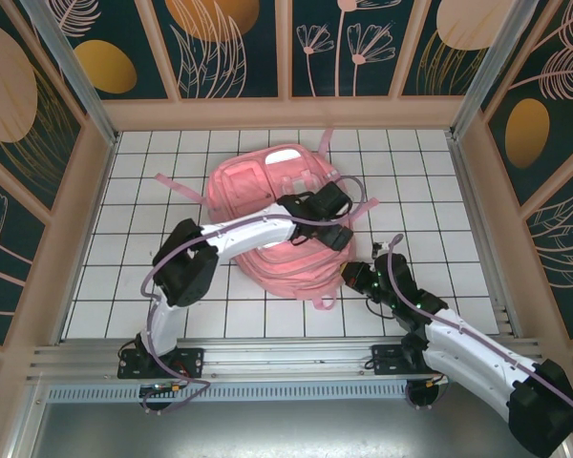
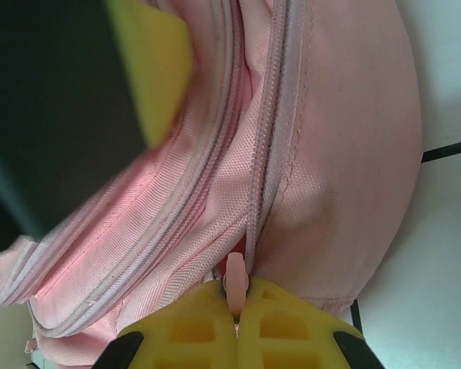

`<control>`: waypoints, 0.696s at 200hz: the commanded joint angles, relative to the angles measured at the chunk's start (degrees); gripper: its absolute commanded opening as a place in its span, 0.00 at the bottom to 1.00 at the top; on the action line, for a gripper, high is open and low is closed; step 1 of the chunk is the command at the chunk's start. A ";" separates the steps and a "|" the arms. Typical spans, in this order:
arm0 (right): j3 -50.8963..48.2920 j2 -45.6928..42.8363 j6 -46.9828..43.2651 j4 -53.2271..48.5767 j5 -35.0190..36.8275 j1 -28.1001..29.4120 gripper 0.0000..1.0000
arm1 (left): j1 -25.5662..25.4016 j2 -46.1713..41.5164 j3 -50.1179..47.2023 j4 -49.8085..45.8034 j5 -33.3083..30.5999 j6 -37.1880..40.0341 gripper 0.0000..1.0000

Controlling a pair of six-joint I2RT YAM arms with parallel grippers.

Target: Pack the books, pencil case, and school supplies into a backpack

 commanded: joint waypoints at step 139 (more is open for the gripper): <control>4.54 3.19 -2.39 -6.53 4.74 -3.95 0.00 | 5.17 -12.26 -5.65 -4.02 -12.95 4.33 0.00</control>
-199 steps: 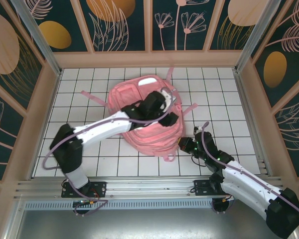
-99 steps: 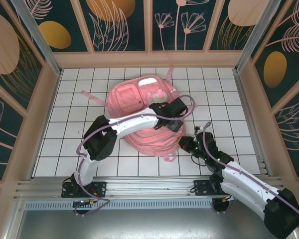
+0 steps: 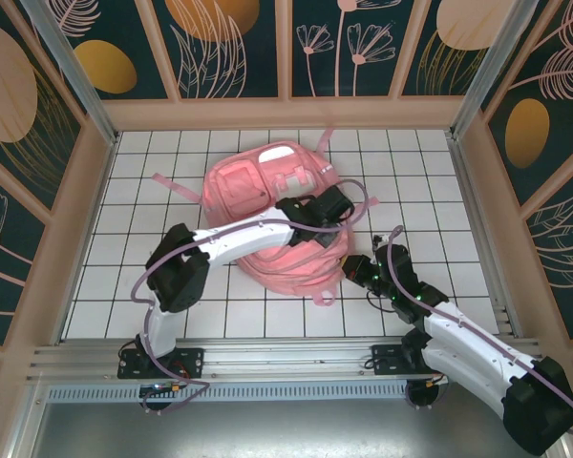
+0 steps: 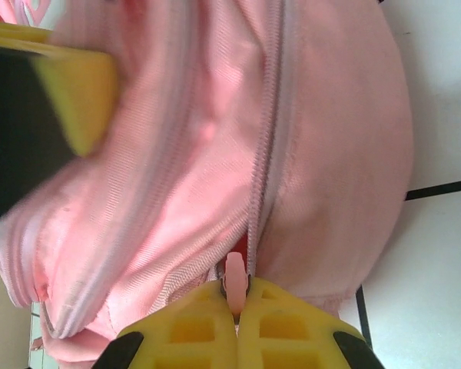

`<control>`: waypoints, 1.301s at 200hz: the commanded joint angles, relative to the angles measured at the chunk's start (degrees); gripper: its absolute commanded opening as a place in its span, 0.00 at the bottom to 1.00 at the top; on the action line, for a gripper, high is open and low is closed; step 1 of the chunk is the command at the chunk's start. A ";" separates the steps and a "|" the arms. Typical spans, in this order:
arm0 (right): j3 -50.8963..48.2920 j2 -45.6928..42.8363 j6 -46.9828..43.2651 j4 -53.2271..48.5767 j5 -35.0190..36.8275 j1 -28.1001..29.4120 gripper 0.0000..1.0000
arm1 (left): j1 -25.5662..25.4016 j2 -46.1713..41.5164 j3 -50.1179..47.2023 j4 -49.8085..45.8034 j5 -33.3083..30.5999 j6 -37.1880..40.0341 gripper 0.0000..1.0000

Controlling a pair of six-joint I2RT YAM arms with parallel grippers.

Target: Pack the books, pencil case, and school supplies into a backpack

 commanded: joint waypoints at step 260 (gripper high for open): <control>25.44 12.82 -10.13 -5.86 -23.91 -3.24 0.00 | -0.38 -28.62 -34.49 15.77 23.65 9.79 0.51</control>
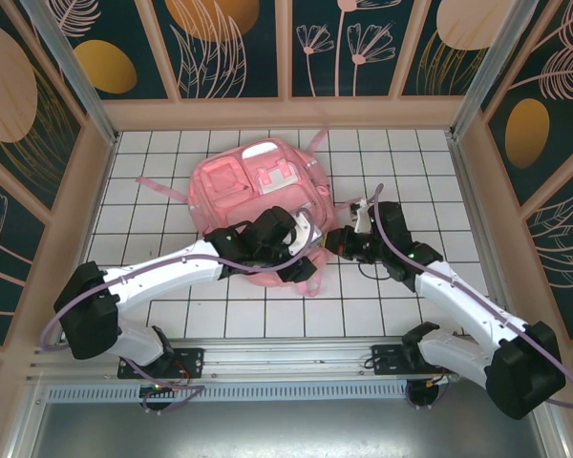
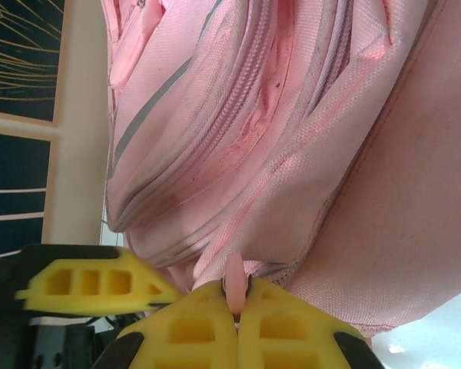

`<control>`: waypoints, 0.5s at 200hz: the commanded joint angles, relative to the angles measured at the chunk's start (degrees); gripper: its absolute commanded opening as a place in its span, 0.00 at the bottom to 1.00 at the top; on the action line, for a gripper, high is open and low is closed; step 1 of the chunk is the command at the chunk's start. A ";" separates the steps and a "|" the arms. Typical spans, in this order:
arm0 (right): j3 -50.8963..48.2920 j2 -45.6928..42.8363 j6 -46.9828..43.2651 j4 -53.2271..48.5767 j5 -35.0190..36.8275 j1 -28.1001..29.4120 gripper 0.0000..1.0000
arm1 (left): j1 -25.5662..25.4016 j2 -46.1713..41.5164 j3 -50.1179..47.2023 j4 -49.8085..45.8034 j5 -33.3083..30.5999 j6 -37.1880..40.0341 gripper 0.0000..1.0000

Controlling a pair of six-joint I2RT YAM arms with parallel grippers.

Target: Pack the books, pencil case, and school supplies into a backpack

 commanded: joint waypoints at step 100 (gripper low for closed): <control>5.52 1.24 -5.53 -4.51 10.72 -0.12 0.00 | -1.02 -1.93 -6.68 0.45 -2.55 5.27 0.00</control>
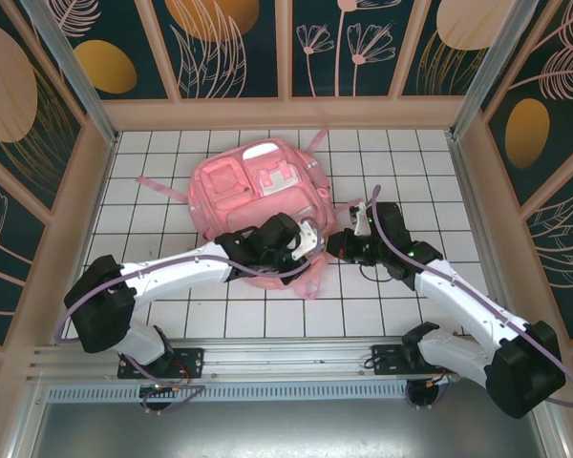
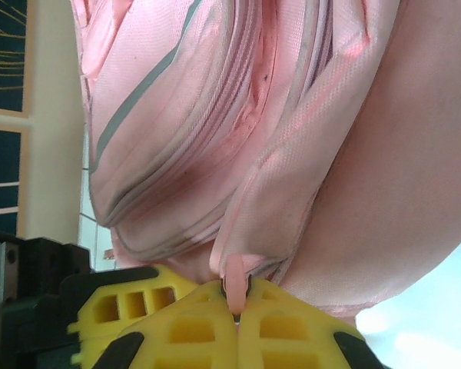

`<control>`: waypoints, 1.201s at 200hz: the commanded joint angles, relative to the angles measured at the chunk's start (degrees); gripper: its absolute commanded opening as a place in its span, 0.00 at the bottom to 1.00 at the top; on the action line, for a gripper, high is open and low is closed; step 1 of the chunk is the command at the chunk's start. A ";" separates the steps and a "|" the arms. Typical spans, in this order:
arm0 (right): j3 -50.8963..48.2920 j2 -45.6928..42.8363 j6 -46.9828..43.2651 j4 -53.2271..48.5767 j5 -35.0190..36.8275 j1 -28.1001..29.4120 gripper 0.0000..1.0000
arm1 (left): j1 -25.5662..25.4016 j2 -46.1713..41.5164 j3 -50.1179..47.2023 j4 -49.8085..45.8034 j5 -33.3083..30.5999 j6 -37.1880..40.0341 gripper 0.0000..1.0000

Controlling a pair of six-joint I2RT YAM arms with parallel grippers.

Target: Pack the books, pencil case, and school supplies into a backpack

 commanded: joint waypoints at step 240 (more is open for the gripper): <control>9.92 25.03 -5.24 23.47 22.36 -6.91 0.06 | -0.49 -20.67 -10.87 -11.86 2.83 2.40 0.00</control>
